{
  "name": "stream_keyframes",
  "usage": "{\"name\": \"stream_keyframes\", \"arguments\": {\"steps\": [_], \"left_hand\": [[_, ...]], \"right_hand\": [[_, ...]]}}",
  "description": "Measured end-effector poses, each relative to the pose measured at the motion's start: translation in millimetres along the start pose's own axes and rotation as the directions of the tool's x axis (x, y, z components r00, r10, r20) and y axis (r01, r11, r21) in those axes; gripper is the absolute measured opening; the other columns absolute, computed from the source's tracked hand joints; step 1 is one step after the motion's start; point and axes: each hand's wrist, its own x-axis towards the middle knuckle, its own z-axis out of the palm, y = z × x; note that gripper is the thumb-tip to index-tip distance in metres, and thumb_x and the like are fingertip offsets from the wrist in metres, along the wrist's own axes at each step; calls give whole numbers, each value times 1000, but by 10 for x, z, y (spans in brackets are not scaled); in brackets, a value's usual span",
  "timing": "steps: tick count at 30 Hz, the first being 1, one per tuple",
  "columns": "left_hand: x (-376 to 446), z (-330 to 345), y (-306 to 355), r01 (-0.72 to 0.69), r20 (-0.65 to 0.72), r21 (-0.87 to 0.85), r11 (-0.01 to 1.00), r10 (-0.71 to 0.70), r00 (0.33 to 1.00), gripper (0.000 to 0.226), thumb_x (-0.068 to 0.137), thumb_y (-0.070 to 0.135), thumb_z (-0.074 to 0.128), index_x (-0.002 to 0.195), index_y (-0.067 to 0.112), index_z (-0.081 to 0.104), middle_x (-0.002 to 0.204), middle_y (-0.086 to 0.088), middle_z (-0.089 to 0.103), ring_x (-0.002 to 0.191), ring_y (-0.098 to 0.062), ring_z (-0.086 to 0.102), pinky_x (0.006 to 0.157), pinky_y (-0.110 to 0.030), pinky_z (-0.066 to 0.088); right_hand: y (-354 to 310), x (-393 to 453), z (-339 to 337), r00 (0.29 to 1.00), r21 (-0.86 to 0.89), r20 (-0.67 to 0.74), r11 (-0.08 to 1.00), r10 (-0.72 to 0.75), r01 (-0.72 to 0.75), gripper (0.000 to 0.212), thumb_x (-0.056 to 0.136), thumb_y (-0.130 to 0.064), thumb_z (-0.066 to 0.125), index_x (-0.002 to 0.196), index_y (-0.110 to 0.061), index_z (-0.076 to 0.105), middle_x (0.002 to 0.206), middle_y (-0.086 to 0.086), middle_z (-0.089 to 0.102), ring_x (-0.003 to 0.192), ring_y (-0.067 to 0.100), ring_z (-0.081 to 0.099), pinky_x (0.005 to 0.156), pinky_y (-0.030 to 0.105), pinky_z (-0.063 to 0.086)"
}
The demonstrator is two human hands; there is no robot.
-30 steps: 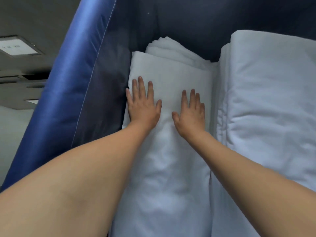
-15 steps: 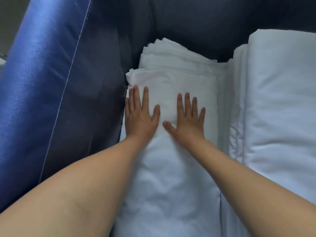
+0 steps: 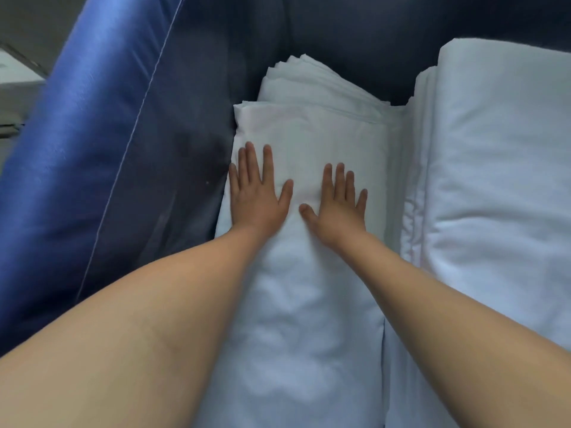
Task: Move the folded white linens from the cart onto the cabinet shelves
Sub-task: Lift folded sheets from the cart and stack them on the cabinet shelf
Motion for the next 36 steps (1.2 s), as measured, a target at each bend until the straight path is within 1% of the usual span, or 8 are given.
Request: {"name": "stream_keyframes", "arguments": {"steps": [13, 20, 23, 26, 28, 31, 33, 36], "left_hand": [[-1950, 234, -250, -173, 64, 110, 979, 167, 984, 70, 100, 49, 27, 160, 15, 17, 167, -15, 4, 154, -34, 0, 121, -58, 4], [-2095, 240, -220, -148, 188, 141, 979, 121, 975, 72, 98, 53, 18, 161, 19, 7, 167, -14, -6, 153, -34, -9, 121, -54, -5], [-2095, 72, -164, -125, 276, 107, 986, 92, 957, 71, 101, 54, 22, 161, 22, 0, 166, -9, -15, 152, -29, -18, 121, -50, -11], [-2074, -242, -4, 43, 237, -70, 997, -26, 971, 55, 103, 48, 33, 152, 22, 37, 165, -7, 21, 152, -27, 14, 120, -46, 12], [-1963, -523, 120, 288, 250, -304, 908, -216, 944, 46, 104, 47, 30, 118, 18, 62, 133, -6, 59, 127, -30, 49, 105, -45, 35], [-1800, -1002, 313, 589, 424, -669, 453, -418, 803, 60, 104, 55, 24, 118, 13, 65, 116, -4, 68, 110, -26, 61, 101, -41, 45], [-1723, -1273, 433, 606, 474, -742, 286, -415, 776, 65, 103, 57, 23, 128, 11, 63, 123, -5, 67, 114, -23, 61, 106, -44, 44], [-1643, -1722, 652, 529, 429, -823, 206, -384, 817, 65, 103, 58, 24, 118, 12, 66, 116, -5, 68, 106, -19, 64, 104, -46, 47]], "right_hand": [[-70, -1505, 886, 999, -25, 17, 999, -28, 28, 82, 93, -62, 6, 151, -13, -24, 161, 12, -28, 148, 29, -28, 119, 55, -13], [34, -2144, 1302, 989, -118, 127, 989, -76, 92, 82, 90, -60, 4, 150, -13, -26, 157, 14, -35, 145, 37, -32, 118, 55, -14], [-2, -2141, 1107, 976, -129, 204, 986, -73, 101, 86, 98, -60, 22, 150, -15, -31, 156, 13, -39, 144, 37, -33, 120, 55, -12], [-73, -2164, 842, 962, 3, 261, 997, -76, 78, 86, 99, -52, 40, 158, -12, -10, 164, 17, -17, 151, 39, -11, 122, 51, 6], [-133, -2121, 592, 986, 264, 164, 964, -40, -5, 69, 101, -45, 42, 155, -9, 20, 162, 18, 19, 148, 35, 20, 118, 44, 24], [-321, -2028, 135, 997, 553, 67, 830, 49, -78, 53, 104, -41, 38, 148, -11, 40, 151, 10, 43, 138, 26, 41, 111, 36, 31], [-458, -1974, -182, 999, 646, 13, 762, 50, -47, 35, 105, -41, 35, 123, -20, 56, 123, 3, 59, 115, 21, 53, 100, 34, 37], [-651, -1973, -758, 995, 739, -91, 672, 37, 42, 34, 106, -36, 35, 72, -32, 39, 72, -14, 42, 70, 8, 41, 70, 27, 34]]}}
